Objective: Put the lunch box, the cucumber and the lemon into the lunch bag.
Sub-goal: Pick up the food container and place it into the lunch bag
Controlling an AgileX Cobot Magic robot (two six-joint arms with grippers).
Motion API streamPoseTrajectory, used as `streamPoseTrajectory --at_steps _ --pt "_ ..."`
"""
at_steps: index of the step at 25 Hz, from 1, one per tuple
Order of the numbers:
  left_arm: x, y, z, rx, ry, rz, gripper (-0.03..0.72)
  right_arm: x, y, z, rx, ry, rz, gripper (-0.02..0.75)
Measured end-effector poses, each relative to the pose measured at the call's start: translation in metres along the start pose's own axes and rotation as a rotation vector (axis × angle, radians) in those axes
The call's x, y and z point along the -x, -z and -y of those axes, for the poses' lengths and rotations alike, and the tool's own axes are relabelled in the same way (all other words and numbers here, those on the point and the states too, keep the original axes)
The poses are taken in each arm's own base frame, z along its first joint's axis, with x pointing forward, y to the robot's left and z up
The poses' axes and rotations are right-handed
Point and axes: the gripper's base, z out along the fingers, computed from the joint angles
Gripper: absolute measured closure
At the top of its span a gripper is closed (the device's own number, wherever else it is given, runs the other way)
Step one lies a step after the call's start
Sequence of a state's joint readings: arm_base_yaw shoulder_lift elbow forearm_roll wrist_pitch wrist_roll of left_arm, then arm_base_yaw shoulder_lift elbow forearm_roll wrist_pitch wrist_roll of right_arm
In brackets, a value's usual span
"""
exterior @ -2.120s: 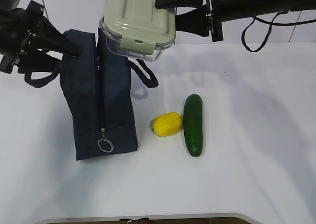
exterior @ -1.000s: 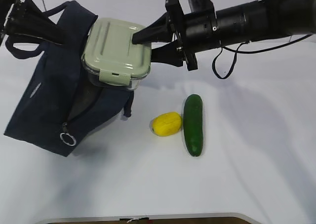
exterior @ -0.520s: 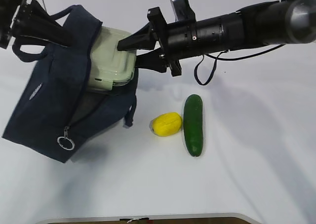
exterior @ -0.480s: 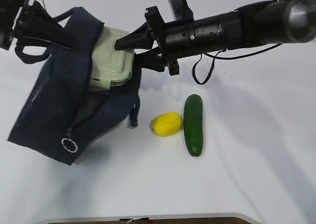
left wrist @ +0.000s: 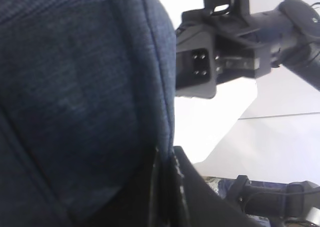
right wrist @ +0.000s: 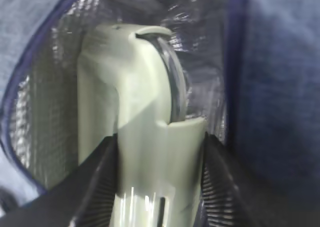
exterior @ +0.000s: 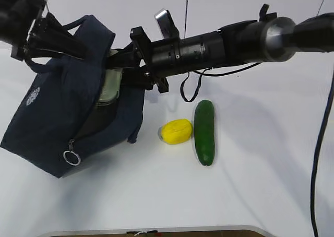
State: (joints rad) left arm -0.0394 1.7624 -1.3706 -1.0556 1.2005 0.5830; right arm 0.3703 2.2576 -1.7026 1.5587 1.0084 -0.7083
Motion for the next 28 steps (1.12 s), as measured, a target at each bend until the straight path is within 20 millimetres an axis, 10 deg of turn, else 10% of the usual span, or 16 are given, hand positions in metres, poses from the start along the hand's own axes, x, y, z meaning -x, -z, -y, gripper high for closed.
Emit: streamPoseTrajectory --at_steps 11,28 --pt "0.001 -0.017 -0.023 0.000 0.018 -0.040 0.702 -0.004 -0.043 0.026 0.013 -0.013 -0.026 0.365" --pt "-0.002 -0.031 -0.045 0.026 0.024 -0.098 0.702 -0.010 -0.053 0.052 -0.014 -0.054 -0.041 0.363"
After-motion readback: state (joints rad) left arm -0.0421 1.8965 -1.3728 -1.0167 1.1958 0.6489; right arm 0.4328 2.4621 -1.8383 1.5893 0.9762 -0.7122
